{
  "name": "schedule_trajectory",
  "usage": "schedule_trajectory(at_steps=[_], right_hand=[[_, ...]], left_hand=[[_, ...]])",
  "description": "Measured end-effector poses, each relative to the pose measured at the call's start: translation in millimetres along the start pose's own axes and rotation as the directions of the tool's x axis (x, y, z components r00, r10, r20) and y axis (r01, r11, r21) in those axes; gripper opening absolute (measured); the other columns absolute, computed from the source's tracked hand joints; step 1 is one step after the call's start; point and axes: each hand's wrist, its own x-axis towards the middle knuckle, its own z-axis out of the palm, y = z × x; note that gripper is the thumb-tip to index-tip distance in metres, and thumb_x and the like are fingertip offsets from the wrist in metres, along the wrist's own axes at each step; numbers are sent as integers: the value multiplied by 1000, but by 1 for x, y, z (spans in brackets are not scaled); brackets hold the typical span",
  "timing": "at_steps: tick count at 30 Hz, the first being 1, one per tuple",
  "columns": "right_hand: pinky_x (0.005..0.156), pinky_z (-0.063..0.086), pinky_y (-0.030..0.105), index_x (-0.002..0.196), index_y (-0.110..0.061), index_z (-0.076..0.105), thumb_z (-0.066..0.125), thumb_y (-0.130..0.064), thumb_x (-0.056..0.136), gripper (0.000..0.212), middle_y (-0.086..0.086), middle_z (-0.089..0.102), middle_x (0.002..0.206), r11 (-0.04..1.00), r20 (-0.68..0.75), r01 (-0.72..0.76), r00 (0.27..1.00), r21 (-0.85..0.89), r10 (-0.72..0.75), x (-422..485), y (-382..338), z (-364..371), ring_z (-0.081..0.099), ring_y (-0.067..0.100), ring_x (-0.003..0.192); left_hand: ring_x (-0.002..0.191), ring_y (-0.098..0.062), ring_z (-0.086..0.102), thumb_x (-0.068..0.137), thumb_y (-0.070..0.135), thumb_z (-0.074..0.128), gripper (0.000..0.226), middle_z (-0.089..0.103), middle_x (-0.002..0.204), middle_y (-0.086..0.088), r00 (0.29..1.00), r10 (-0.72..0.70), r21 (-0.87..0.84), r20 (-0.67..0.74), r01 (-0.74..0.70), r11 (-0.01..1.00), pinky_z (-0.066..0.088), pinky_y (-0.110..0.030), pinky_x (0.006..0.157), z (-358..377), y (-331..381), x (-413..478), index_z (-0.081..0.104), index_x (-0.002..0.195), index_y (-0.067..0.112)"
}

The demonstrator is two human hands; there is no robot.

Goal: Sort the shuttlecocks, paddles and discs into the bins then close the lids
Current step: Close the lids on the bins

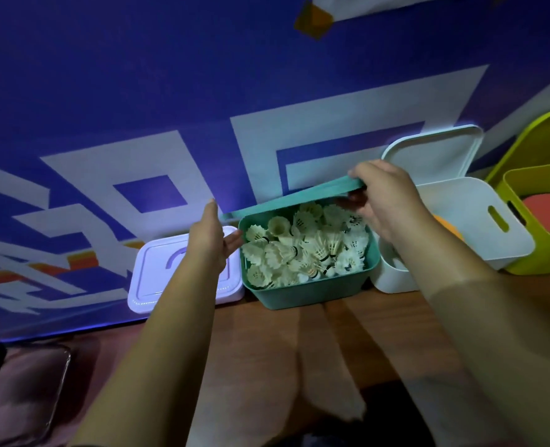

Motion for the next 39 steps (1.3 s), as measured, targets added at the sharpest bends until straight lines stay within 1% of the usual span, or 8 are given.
schedule_trajectory(at_steps=[4, 8, 12, 16, 20, 24, 31, 39], right_hand=[[79, 65, 45, 113, -17, 64, 51, -3, 98, 24, 15, 60, 124, 987, 46, -81, 995, -137, 89, 5, 14, -24, 66, 30, 108], [90, 61, 47, 148, -36, 46, 58, -20, 88, 63, 3, 61, 133, 833, -63, -59, 998, -549, 29, 24, 43, -62, 67, 28, 110], [80, 53, 37, 141, -20, 60, 57, -20, 95, 46, 6, 70, 129, 587, 19, 32, 999, -809, -28, 35, 76, -83, 66, 29, 106], [74, 45, 33, 133, -14, 65, 60, -22, 96, 38, 9, 70, 122, 490, 46, 71, 997, -869, -63, 44, 101, -91, 62, 26, 98], [80, 49, 36, 135, -12, 63, 60, -35, 101, 41, 13, 65, 124, 390, 65, 102, 992, -915, -106, 51, 114, -94, 62, 30, 105], [91, 55, 41, 137, -10, 62, 59, -40, 102, 47, 18, 62, 130, 297, 57, 80, 995, -952, -86, 54, 121, -94, 62, 36, 111], [80, 43, 34, 135, -7, 57, 53, -36, 107, 40, 20, 55, 128, 178, 40, 64, 990, -982, -138, 55, 123, -89, 61, 34, 105], [96, 47, 44, 130, -7, 59, 56, -41, 106, 41, 18, 59, 126, 80, 17, 29, 989, -996, -148, 57, 121, -92, 53, 38, 118]], left_hand=[[85, -28, 71, 98, 18, 69, 14, 67, 104, -16, 997, 70, 43, -39, -68, 997, 64, -36, 63, -8, -10, 10, 61, 106, 10], [70, -27, 60, 92, 9, 69, 13, 64, 77, -5, 991, 133, 407, -24, -112, 906, 51, -26, 59, -20, -37, 16, 66, 80, 14], [83, -32, 72, 88, 18, 69, 23, 77, 95, -15, 977, 212, 628, -20, -153, 763, 53, -30, 67, -26, -71, 16, 78, 107, 8], [79, -25, 69, 90, 18, 62, 27, 74, 101, -9, 964, 264, 735, -23, -163, 658, 41, -24, 55, -26, -86, 11, 70, 115, 10], [100, -34, 66, 94, 25, 63, 34, 70, 115, -13, 958, 284, 779, -49, -141, 611, 49, -34, 78, -23, -94, 8, 62, 125, 11], [96, -38, 70, 92, 38, 63, 34, 73, 108, -13, 967, 255, 819, -25, -126, 560, 58, -41, 85, -27, -105, 16, 58, 119, 16], [90, -37, 67, 94, 31, 68, 26, 69, 95, -11, 969, 247, 889, -7, -107, 446, 53, -37, 76, -25, -101, 12, 59, 104, 8], [90, -33, 58, 96, 39, 70, 41, 63, 105, -15, 959, 281, 921, 27, -133, 366, 47, -39, 71, -11, -106, 13, 53, 110, 5]])
